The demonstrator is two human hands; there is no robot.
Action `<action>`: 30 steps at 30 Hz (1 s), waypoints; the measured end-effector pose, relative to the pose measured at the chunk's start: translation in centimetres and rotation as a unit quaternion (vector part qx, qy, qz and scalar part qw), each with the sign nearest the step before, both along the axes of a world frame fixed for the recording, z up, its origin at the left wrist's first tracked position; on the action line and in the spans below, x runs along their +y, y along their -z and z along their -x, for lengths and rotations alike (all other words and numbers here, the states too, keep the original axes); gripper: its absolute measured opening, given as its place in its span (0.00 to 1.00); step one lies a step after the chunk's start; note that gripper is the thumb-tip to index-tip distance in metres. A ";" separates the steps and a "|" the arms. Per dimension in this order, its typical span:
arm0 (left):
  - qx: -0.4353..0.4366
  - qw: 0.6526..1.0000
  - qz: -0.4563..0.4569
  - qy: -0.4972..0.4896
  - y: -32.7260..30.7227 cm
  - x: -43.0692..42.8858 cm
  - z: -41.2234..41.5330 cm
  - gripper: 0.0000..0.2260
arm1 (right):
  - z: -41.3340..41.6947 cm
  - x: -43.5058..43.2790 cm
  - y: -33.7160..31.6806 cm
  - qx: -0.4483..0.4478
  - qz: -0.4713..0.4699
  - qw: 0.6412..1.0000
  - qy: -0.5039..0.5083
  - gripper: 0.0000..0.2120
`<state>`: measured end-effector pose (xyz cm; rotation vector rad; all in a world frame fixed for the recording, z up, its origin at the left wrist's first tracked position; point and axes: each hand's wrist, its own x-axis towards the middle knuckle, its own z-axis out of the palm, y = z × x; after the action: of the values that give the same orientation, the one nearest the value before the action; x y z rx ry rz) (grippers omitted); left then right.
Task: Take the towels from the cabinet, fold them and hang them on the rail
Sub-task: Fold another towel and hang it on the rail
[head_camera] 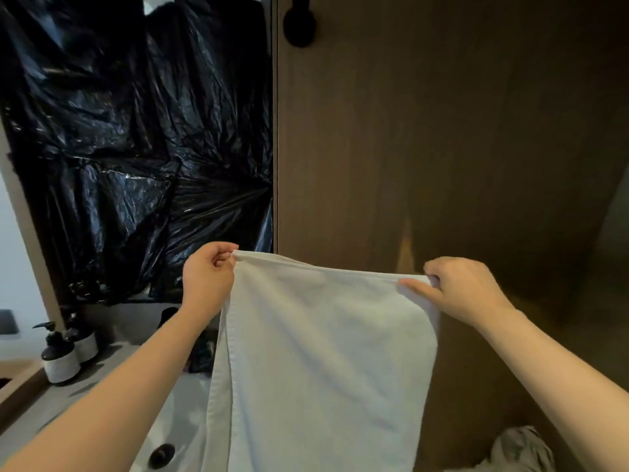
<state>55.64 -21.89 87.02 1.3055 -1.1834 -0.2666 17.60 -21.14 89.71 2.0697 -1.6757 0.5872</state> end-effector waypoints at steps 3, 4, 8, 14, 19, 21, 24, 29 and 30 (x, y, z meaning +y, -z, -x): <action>-0.001 0.999 0.035 0.000 -2.4 -0.3 -0.4 0.07 | 0.3 -0.5 -2.4 0.001 0.051 0.999 -0.015 0.26; 0.001 0.999 0.044 0.001 -3.0 -0.4 -0.5 0.07 | 0.3 -0.7 -2.9 0.003 0.066 0.998 -0.023 0.24; 0.004 0.998 0.055 0.003 -4.0 -0.5 -1.2 0.09 | 0.1 -1.0 -3.4 -0.004 0.097 0.994 -0.043 0.21; 0.007 0.998 0.068 -0.011 -4.0 -0.1 -1.8 0.09 | -0.1 -1.6 -2.8 0.037 0.114 0.993 0.015 0.28; 0.019 0.997 0.079 -0.013 -4.1 0.0 -1.9 0.10 | -0.9 -1.8 -3.1 0.052 0.138 0.987 0.069 0.28; 0.021 0.996 0.082 -0.011 -3.8 0.1 -2.1 0.10 | -1.4 -1.8 -2.9 0.031 0.135 0.988 0.073 0.26; 0.019 0.996 0.082 -0.007 -3.3 0.3 -2.2 0.11 | -2.1 -1.7 -2.9 0.019 0.125 0.988 0.087 0.25; 0.044 0.994 0.103 -0.012 -3.6 0.3 -2.4 0.13 | -2.1 -1.4 -3.4 -0.032 0.165 0.983 0.071 0.21; 0.046 0.994 0.098 -0.011 -3.4 0.3 -2.5 0.13 | -1.9 -1.3 -3.1 -0.031 0.165 0.983 0.070 0.22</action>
<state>58.12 -21.63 90.37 1.1233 -1.0888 -0.1875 19.46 -22.46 92.79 1.7011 -1.6155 0.8287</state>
